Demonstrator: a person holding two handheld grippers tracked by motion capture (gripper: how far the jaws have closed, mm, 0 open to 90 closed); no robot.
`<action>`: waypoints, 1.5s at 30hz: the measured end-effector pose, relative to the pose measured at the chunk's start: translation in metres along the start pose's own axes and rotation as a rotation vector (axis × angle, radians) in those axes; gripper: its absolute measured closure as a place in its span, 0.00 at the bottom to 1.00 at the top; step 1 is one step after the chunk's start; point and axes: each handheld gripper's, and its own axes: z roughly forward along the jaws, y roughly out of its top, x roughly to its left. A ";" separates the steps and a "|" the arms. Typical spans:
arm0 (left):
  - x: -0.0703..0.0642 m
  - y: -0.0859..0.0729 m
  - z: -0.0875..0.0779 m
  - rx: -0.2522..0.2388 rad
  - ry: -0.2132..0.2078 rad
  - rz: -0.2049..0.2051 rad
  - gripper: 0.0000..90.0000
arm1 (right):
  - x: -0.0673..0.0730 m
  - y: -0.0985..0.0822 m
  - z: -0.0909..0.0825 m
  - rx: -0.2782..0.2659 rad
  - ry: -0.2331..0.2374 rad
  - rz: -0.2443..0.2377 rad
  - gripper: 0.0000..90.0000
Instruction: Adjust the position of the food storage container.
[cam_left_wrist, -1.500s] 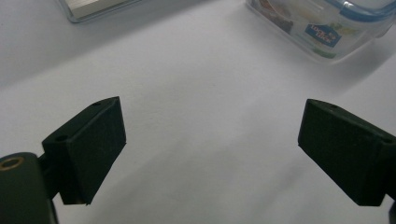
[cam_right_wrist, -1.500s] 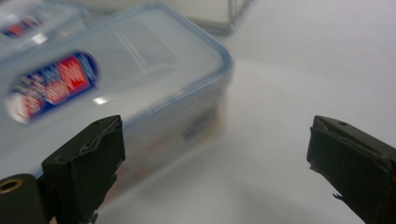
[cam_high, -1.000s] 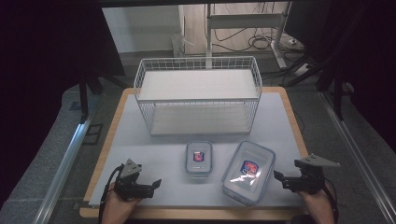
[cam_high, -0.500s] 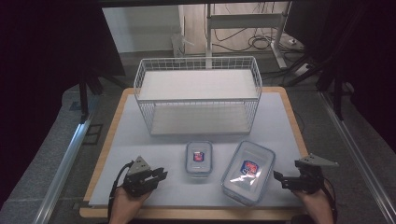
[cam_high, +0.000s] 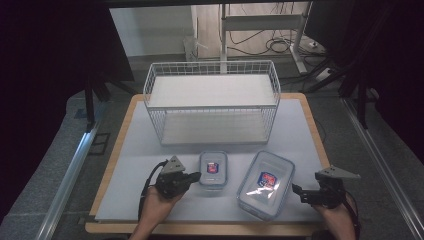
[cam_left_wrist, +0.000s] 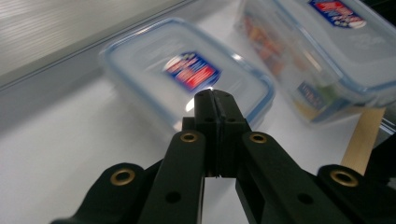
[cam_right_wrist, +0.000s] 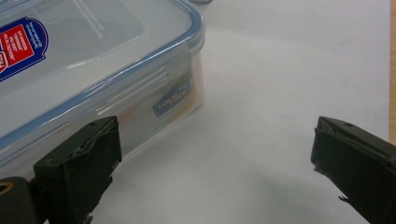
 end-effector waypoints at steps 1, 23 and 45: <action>-0.001 0.005 0.006 0.007 -0.007 0.005 1.00 | 0.000 0.000 0.000 0.000 0.000 0.001 0.02; -0.029 0.063 0.097 0.204 0.046 0.152 1.00 | -0.003 -0.004 0.005 0.058 0.002 0.001 0.04; 0.007 0.033 0.050 0.208 0.155 0.062 1.00 | 0.003 -0.001 0.002 0.045 0.028 -0.023 0.05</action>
